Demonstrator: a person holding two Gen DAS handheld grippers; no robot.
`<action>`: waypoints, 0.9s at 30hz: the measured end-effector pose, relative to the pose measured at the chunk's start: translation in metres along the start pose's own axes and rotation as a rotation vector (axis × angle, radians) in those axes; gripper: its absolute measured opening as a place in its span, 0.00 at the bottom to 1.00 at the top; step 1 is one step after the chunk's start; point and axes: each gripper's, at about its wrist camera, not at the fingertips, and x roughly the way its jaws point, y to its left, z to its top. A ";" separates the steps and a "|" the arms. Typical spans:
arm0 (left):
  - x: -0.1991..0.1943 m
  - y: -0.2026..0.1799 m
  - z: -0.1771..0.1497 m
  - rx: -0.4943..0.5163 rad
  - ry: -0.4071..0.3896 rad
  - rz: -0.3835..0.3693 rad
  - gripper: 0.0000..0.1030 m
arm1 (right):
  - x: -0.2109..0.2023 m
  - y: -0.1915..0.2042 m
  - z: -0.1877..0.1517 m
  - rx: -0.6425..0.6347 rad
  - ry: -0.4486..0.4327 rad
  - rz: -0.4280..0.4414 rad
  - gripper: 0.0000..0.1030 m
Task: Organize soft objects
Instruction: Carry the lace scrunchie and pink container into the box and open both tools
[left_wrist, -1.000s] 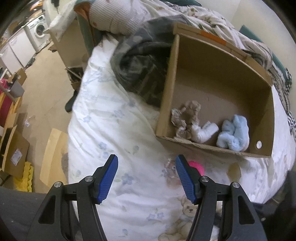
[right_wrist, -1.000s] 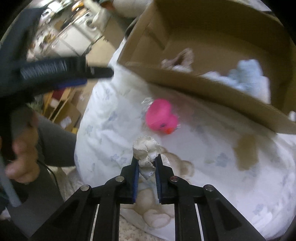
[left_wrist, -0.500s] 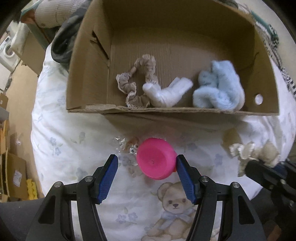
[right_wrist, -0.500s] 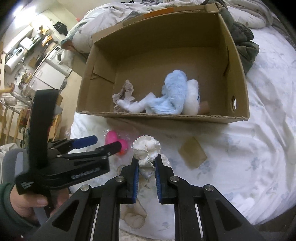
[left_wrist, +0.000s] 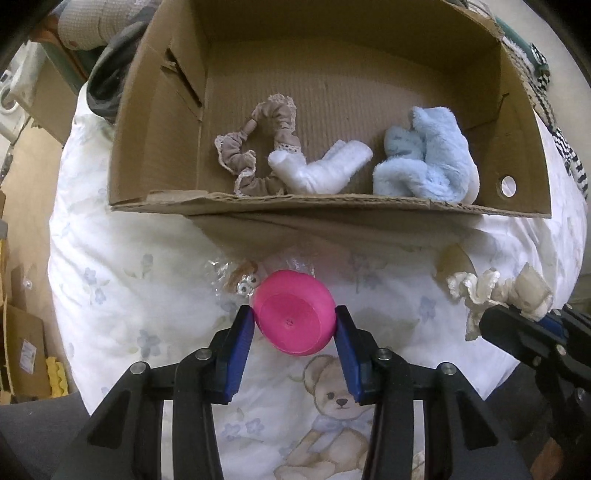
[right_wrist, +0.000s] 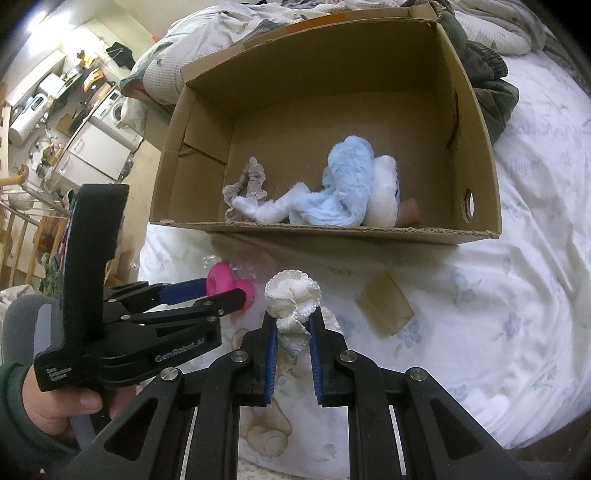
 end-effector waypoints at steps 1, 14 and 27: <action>-0.003 0.002 -0.001 -0.004 -0.004 -0.002 0.39 | 0.000 0.000 0.000 0.000 0.000 0.001 0.17; -0.085 0.029 -0.017 -0.061 -0.206 0.053 0.39 | -0.008 0.014 0.002 -0.027 -0.027 0.027 0.17; -0.121 0.035 -0.004 -0.075 -0.292 0.062 0.39 | -0.040 0.015 0.003 -0.018 -0.084 0.069 0.17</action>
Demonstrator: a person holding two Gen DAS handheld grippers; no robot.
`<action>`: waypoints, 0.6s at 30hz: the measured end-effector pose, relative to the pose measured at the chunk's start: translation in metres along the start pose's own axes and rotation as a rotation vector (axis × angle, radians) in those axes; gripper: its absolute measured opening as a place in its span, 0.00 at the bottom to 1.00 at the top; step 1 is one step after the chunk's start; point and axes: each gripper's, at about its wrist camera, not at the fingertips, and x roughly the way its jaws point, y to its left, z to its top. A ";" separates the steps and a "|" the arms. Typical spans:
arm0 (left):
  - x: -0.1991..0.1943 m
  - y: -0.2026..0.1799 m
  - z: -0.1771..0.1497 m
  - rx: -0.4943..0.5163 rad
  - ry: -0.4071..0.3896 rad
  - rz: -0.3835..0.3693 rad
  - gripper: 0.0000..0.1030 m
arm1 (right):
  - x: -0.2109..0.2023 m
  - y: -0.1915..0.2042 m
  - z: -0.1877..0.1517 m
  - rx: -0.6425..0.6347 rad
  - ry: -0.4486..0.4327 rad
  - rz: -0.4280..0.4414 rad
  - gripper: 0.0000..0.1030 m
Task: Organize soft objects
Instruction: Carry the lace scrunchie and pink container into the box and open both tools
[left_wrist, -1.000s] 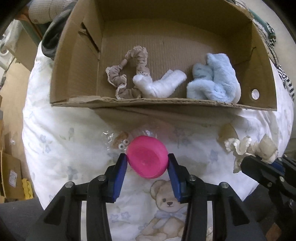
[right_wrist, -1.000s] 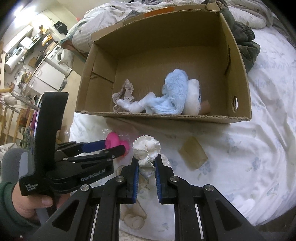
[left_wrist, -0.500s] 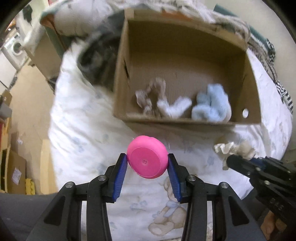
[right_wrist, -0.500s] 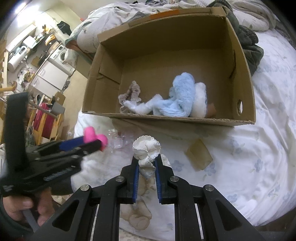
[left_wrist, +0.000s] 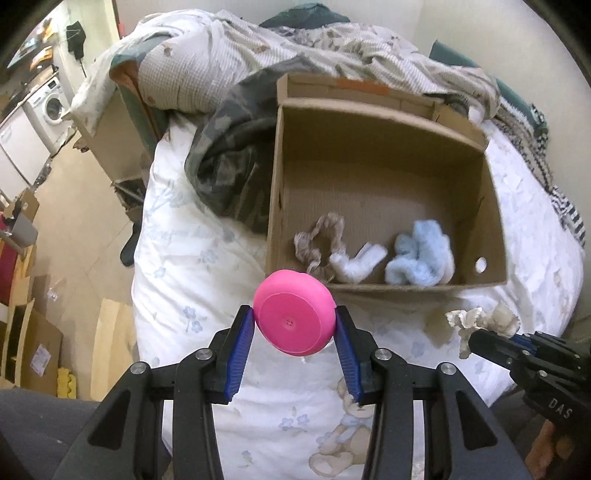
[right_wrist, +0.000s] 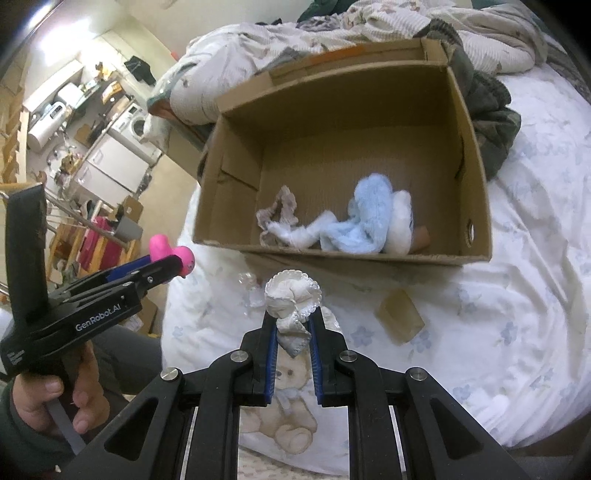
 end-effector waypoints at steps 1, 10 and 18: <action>-0.005 0.000 0.004 0.003 -0.012 -0.001 0.39 | -0.005 0.001 0.003 -0.003 -0.011 0.004 0.17; -0.031 0.000 0.036 0.027 -0.099 0.001 0.39 | -0.044 0.004 0.037 -0.036 -0.133 0.026 0.17; -0.026 -0.003 0.057 0.042 -0.119 -0.002 0.39 | -0.053 -0.012 0.065 -0.070 -0.214 0.000 0.17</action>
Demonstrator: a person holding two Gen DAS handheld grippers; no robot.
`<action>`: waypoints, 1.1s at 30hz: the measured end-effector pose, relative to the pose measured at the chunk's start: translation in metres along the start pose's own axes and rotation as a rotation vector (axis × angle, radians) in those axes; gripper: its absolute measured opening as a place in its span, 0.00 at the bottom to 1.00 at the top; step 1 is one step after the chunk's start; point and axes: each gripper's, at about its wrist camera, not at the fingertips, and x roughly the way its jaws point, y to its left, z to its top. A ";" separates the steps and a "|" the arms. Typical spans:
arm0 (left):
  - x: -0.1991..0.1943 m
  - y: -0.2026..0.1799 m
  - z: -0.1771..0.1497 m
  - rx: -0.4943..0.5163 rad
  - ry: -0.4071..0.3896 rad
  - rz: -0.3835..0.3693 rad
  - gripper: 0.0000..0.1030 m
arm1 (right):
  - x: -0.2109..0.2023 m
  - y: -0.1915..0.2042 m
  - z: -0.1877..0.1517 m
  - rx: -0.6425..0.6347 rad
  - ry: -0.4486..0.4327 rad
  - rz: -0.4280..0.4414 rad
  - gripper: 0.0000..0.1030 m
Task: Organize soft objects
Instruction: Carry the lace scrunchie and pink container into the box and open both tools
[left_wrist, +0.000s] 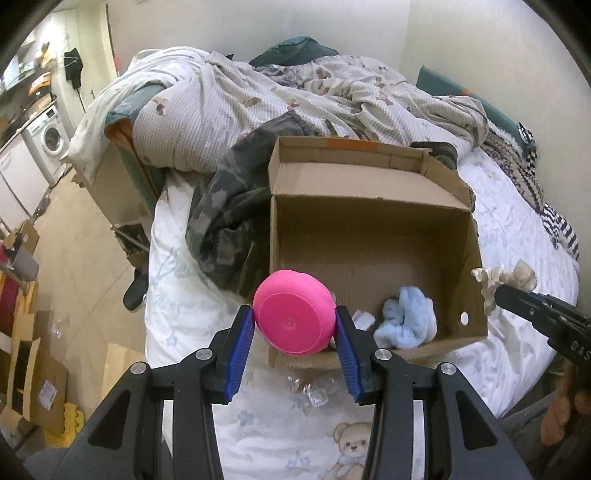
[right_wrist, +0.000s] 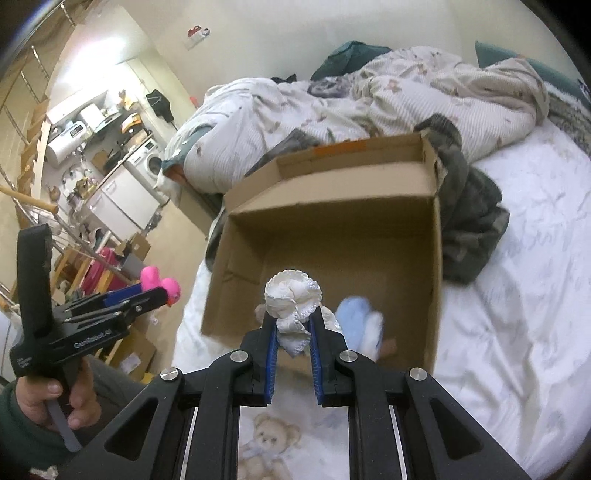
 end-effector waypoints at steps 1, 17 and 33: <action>0.002 -0.001 0.002 0.003 -0.003 0.000 0.39 | 0.001 -0.003 0.002 0.001 -0.007 -0.007 0.17; 0.048 -0.017 0.016 0.030 0.009 -0.038 0.39 | 0.033 -0.038 0.000 0.131 0.016 -0.034 0.17; 0.085 -0.026 0.000 0.031 0.067 -0.088 0.39 | 0.079 -0.031 -0.007 0.082 0.147 -0.063 0.17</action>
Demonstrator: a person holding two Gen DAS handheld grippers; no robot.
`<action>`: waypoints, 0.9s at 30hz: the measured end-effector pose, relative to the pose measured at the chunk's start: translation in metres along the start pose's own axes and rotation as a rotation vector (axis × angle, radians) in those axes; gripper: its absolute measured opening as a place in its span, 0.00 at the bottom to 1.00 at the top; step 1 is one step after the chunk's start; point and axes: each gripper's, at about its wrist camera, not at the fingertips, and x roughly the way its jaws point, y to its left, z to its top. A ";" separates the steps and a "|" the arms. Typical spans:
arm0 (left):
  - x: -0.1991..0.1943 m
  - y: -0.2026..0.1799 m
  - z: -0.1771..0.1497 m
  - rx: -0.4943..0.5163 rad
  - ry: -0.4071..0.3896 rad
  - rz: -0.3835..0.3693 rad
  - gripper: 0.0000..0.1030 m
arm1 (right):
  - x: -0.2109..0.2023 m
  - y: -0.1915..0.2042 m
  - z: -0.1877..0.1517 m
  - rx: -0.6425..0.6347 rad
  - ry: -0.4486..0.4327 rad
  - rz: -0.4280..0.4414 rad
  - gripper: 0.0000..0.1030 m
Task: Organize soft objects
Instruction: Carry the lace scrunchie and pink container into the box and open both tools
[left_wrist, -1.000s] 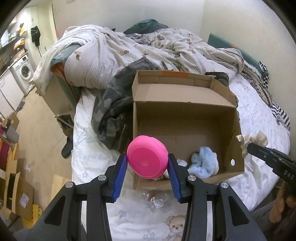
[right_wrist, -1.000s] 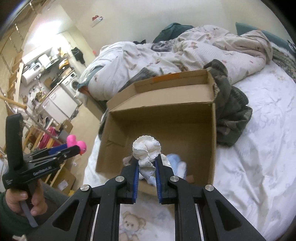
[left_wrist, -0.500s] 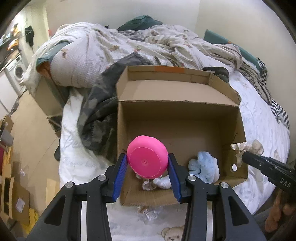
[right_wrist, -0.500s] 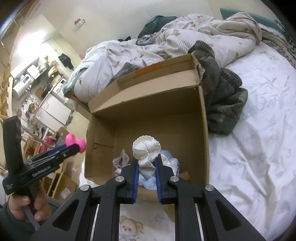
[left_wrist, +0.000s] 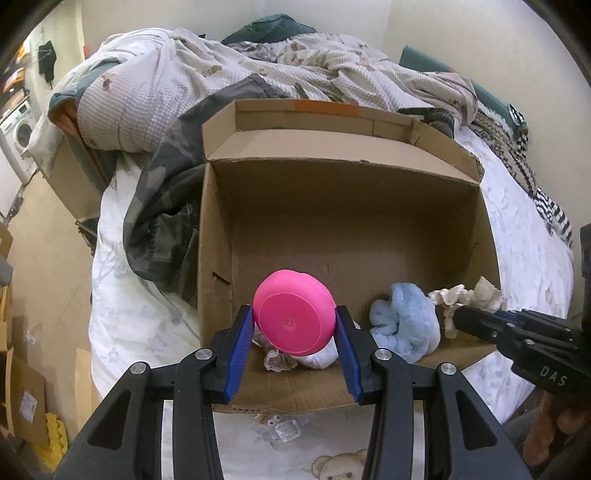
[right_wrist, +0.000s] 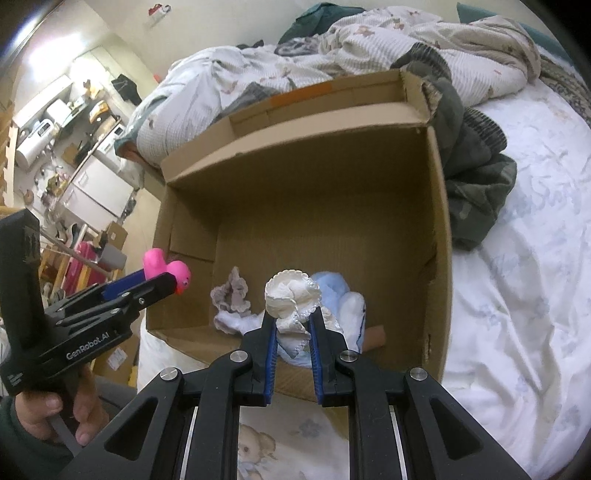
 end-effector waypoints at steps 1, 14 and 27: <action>0.000 -0.001 -0.001 0.003 0.002 -0.001 0.39 | 0.002 0.001 0.000 -0.004 0.004 -0.003 0.17; 0.010 0.002 -0.003 -0.021 0.035 0.014 0.39 | 0.010 -0.017 0.001 0.028 0.027 -0.175 0.17; 0.011 0.004 -0.004 -0.023 0.028 0.027 0.39 | 0.010 -0.017 0.000 0.038 0.032 -0.181 0.17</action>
